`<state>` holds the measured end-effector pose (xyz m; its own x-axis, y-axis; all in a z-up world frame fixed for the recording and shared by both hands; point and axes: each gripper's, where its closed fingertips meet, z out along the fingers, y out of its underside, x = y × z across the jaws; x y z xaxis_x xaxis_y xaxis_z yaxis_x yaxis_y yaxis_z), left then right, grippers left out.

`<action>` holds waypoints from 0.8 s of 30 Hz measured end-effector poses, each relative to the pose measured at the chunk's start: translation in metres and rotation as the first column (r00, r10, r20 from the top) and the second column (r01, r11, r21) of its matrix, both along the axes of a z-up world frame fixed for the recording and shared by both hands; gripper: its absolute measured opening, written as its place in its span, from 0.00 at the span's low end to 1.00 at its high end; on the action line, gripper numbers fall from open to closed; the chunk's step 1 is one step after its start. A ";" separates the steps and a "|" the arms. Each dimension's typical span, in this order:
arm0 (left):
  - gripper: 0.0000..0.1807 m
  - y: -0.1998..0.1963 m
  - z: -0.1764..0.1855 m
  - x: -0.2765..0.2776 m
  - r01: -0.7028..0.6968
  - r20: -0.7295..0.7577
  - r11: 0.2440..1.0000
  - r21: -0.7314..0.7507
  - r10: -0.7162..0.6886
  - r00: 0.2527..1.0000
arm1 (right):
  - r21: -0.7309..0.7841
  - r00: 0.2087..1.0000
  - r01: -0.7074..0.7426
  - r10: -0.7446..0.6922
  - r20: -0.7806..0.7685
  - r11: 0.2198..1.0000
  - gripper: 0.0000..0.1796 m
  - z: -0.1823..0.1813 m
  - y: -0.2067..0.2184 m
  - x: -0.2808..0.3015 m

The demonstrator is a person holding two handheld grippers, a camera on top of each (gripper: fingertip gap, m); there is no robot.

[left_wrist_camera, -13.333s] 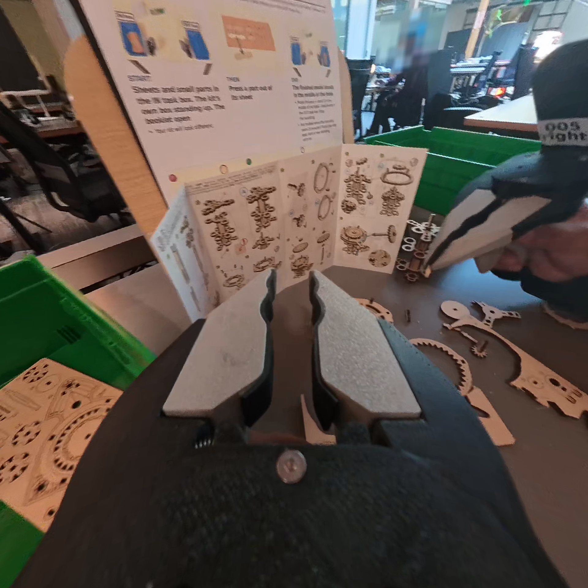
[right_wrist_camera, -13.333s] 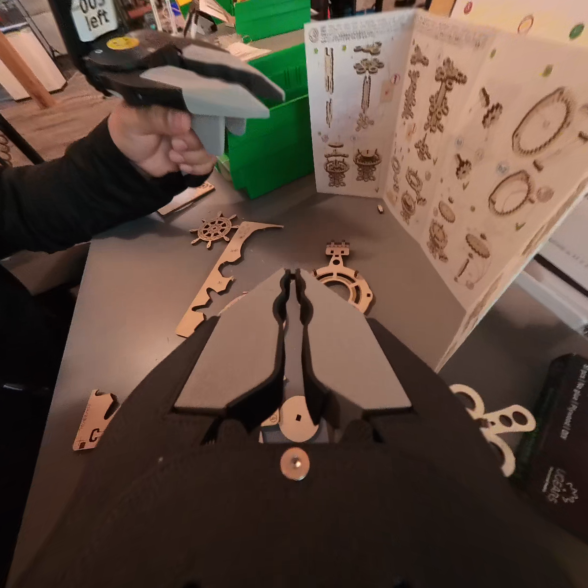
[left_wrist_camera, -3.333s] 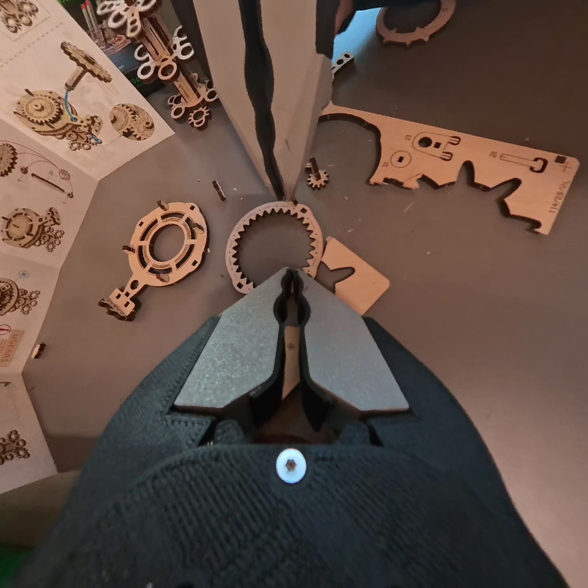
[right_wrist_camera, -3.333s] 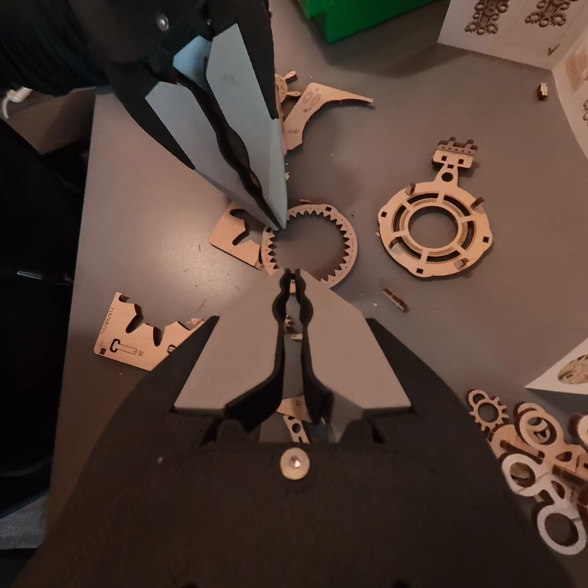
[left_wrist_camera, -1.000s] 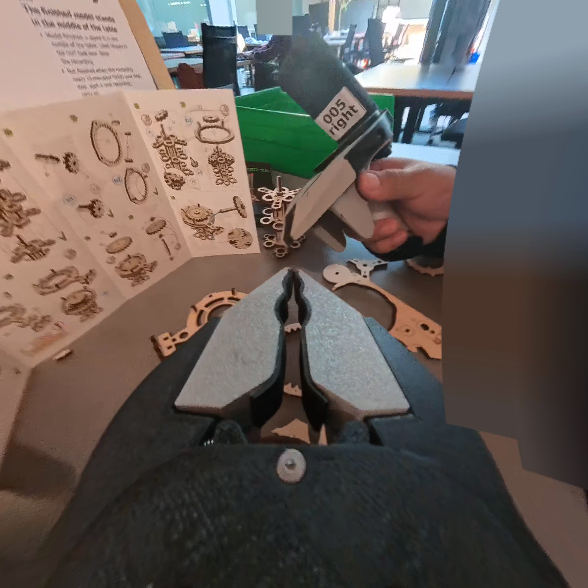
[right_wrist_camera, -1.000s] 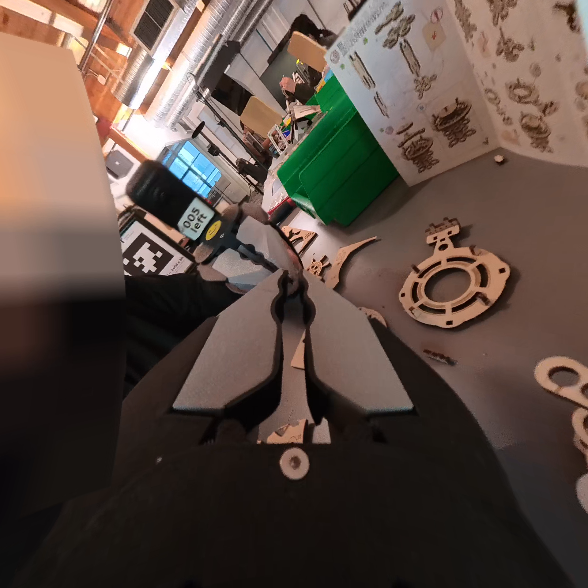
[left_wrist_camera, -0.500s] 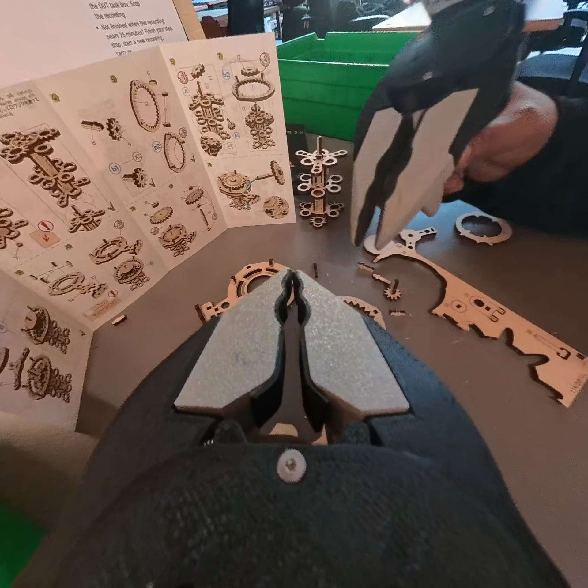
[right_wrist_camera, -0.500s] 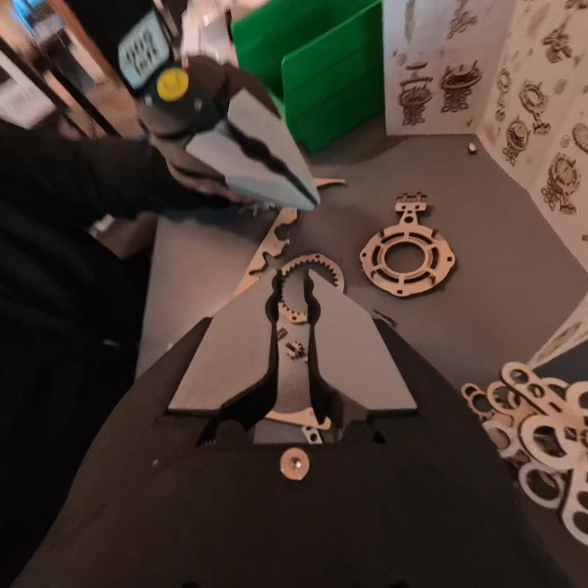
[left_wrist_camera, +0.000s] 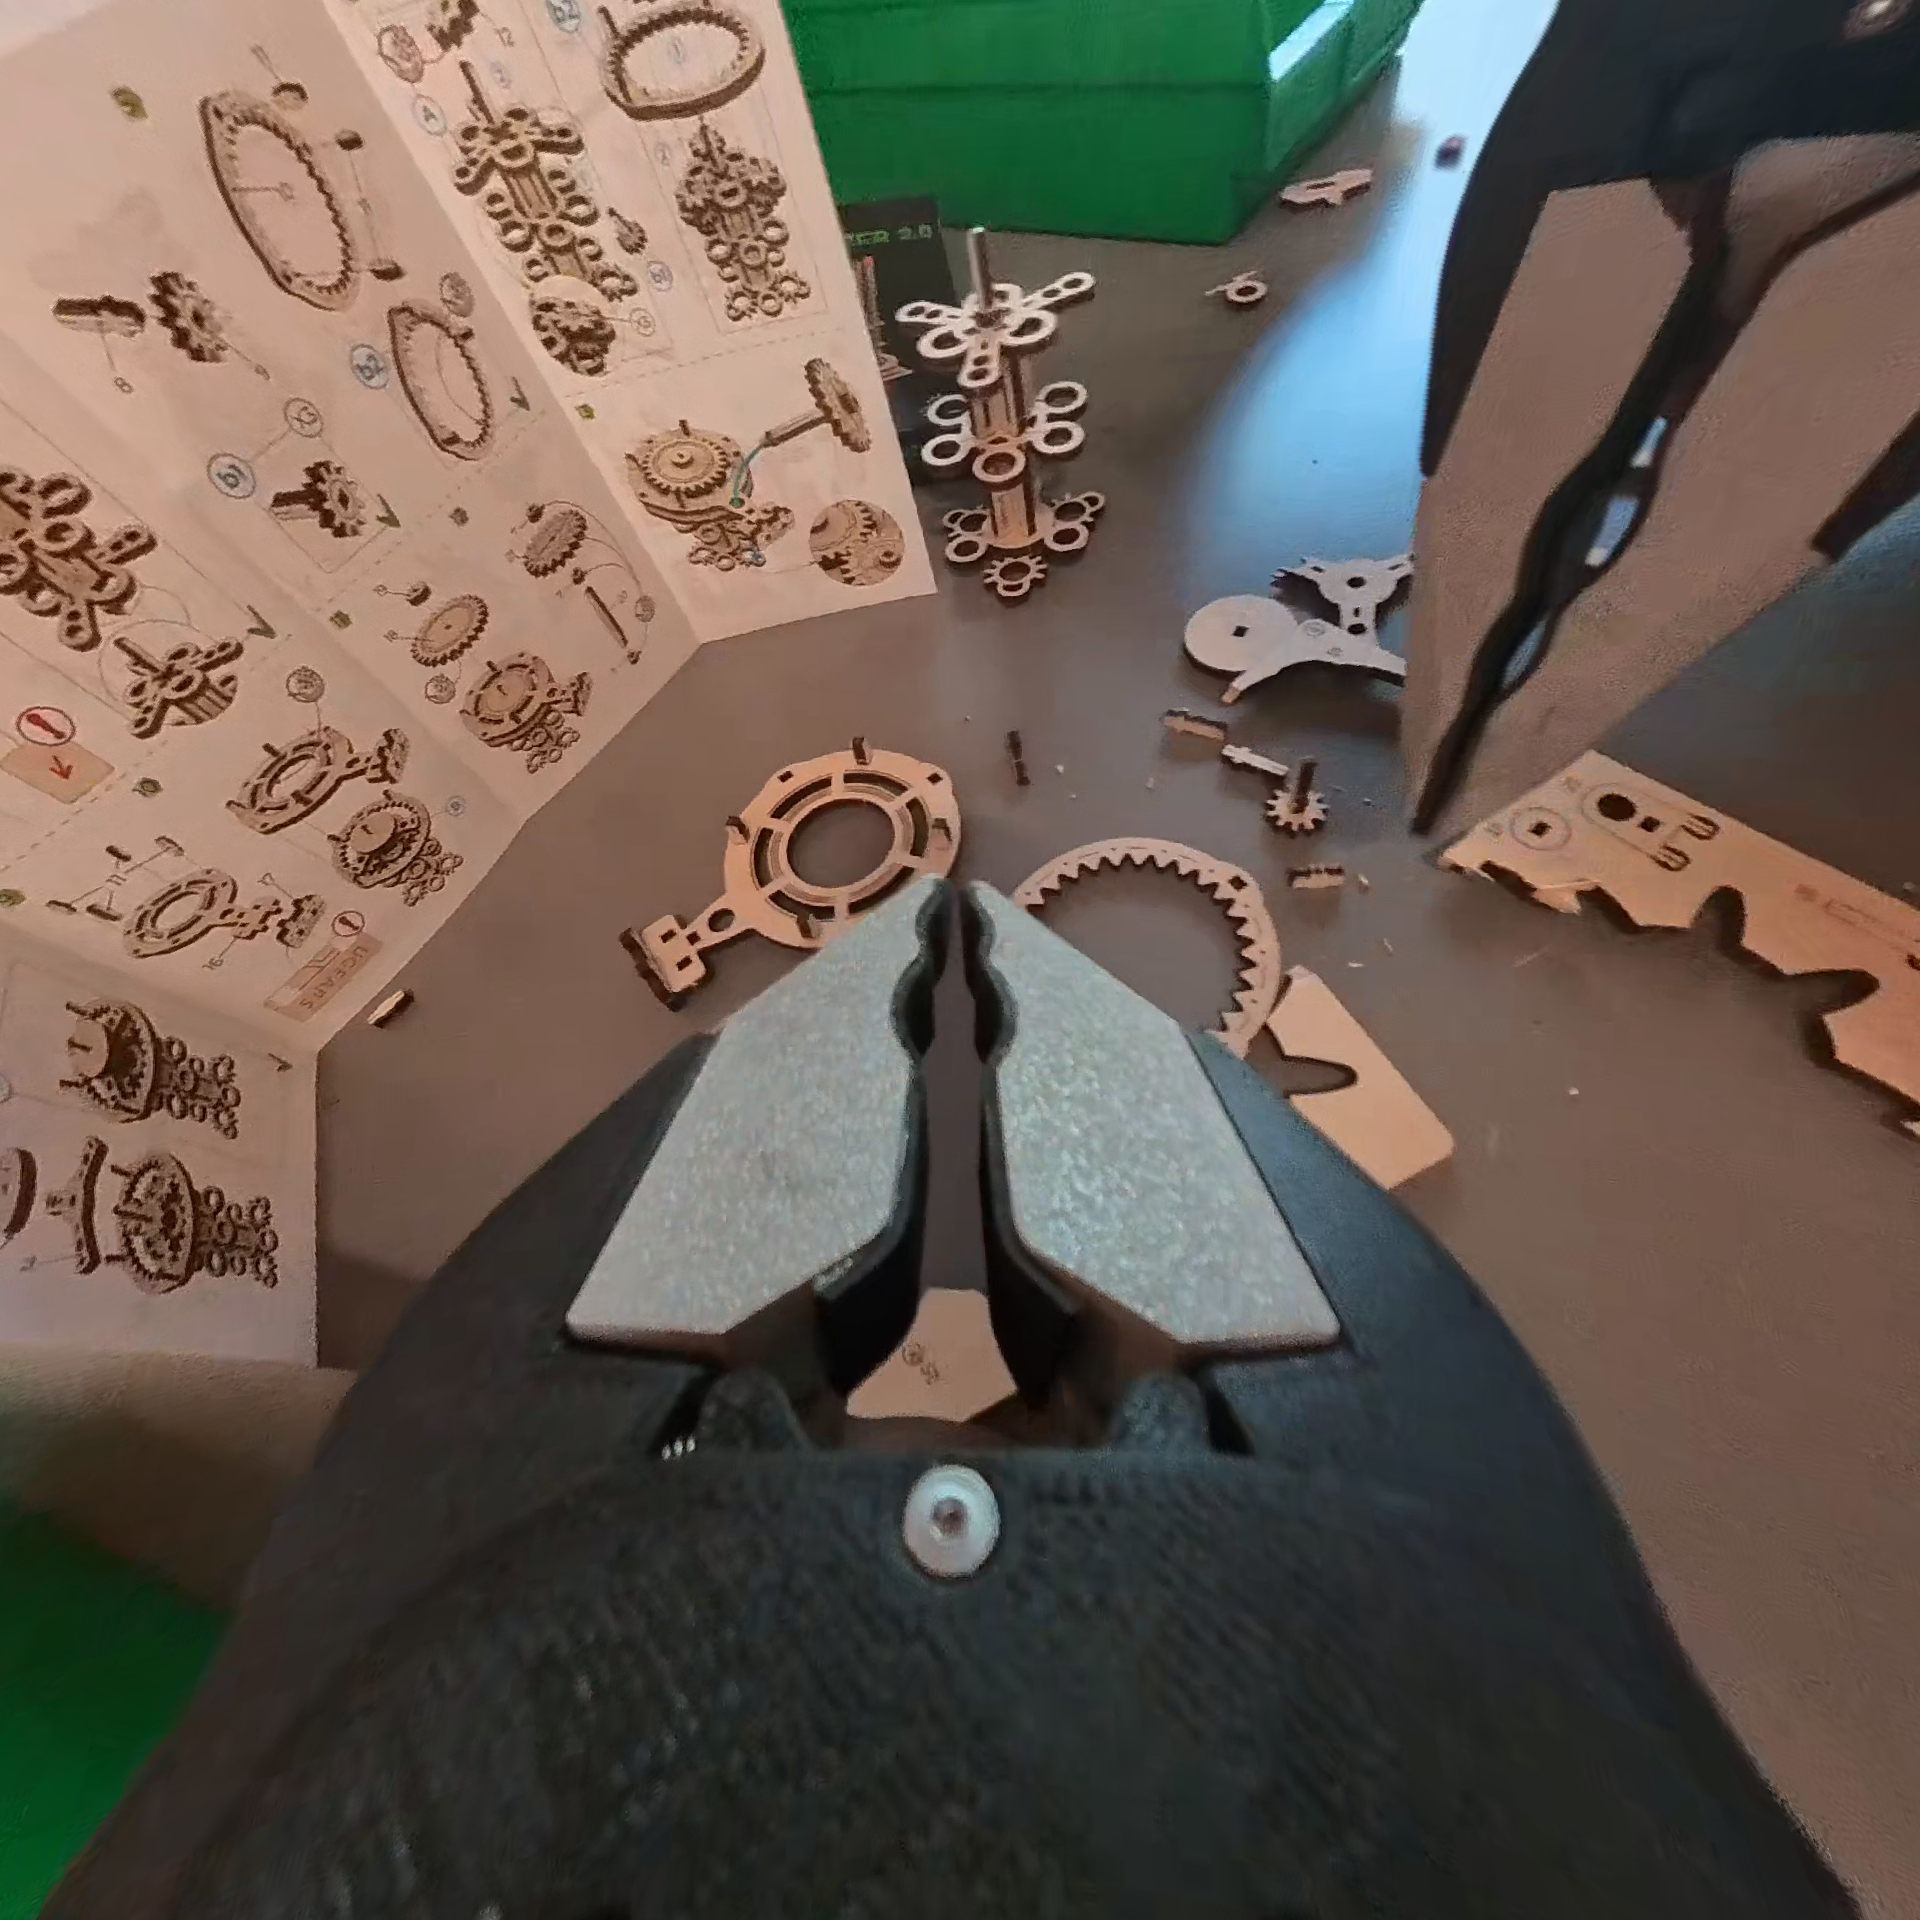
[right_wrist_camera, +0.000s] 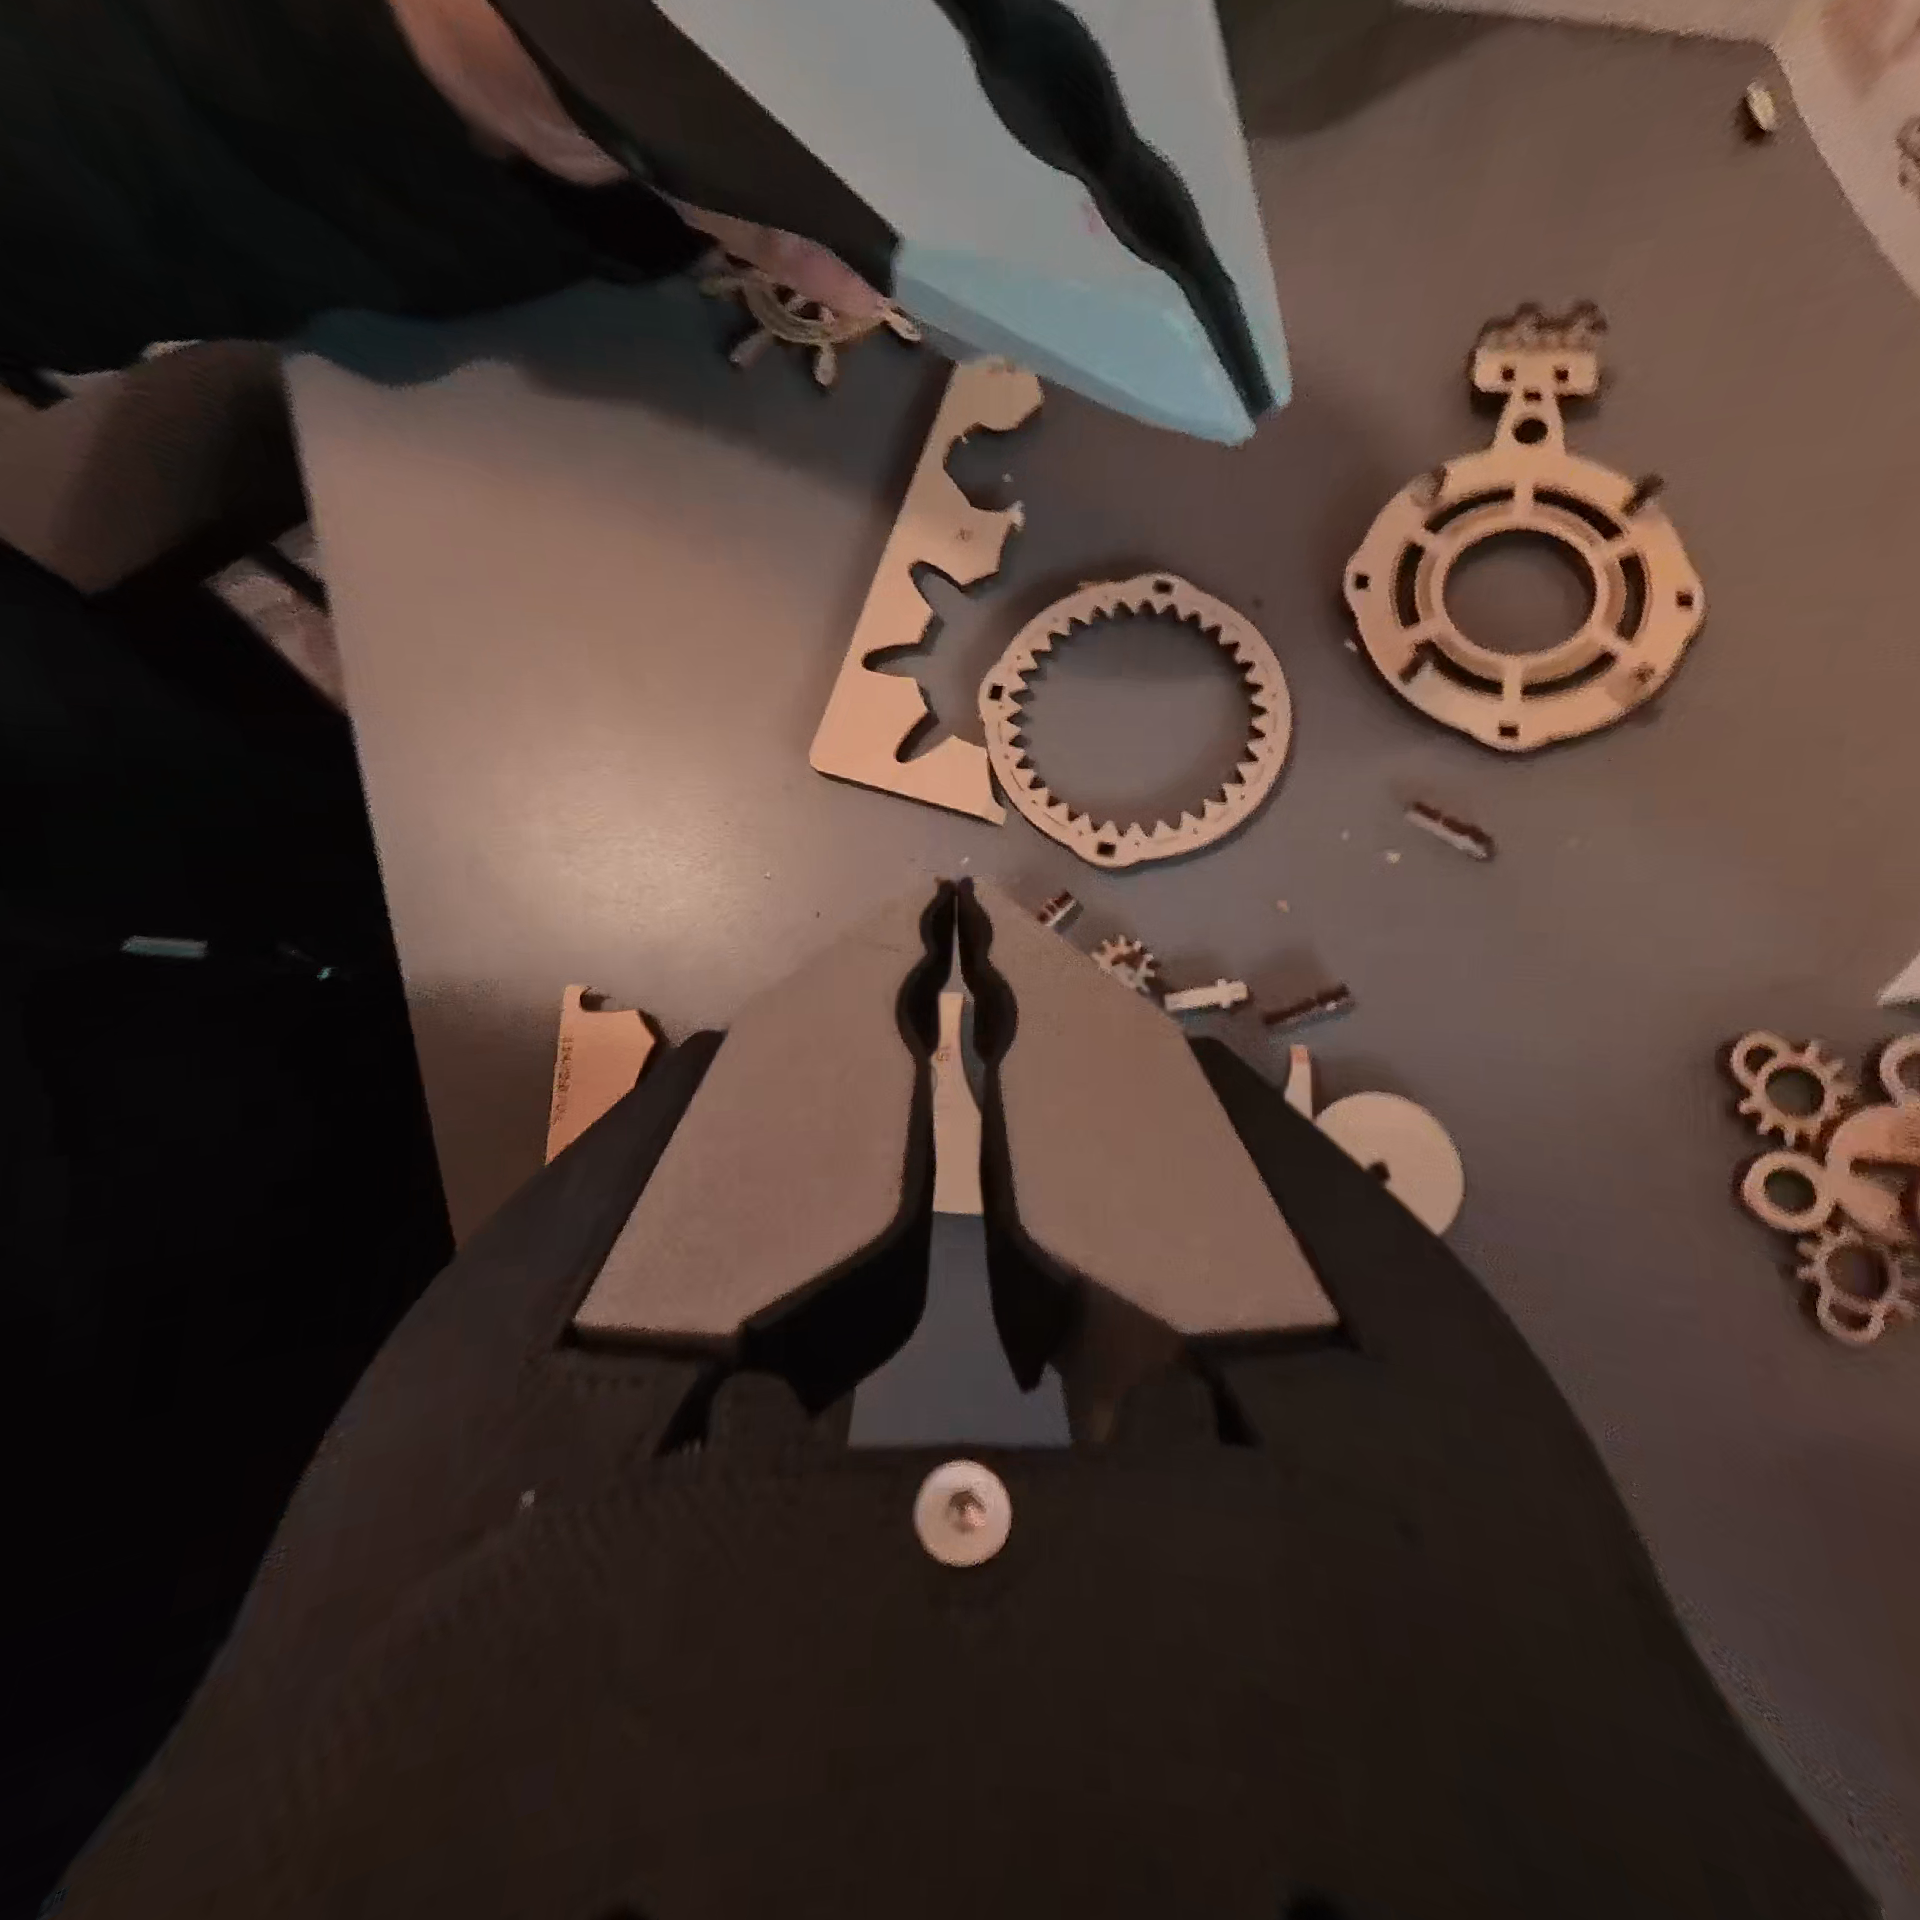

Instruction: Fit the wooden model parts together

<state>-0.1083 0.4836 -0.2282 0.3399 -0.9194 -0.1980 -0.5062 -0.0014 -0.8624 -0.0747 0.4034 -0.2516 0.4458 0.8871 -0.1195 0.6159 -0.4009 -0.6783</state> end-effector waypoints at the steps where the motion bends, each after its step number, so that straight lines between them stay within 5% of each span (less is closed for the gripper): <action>1: 0.00 -0.002 -0.002 0.000 0.009 -0.013 1.000 -0.001 -0.009 1.000 | 0.001 0.999 0.040 -0.040 0.012 0.999 0.00 -0.003 0.001 0.002; 8: 0.00 -0.013 -0.007 0.003 0.042 -0.061 0.999 0.026 -0.040 0.997 | 0.017 0.971 0.234 -0.235 0.043 0.972 0.01 -0.017 0.011 0.008; 24: 0.00 -0.014 -0.011 0.002 0.052 -0.094 0.998 0.037 -0.049 0.994 | 0.026 0.961 0.277 -0.278 0.011 0.960 0.02 -0.027 0.021 0.010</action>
<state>-0.1060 0.4692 -0.2390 0.2718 -0.9257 -0.2632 -0.5827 0.0594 -0.8105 -0.0651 0.4245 -0.2784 0.6765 0.7307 -0.0918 0.4924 -0.5415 -0.6814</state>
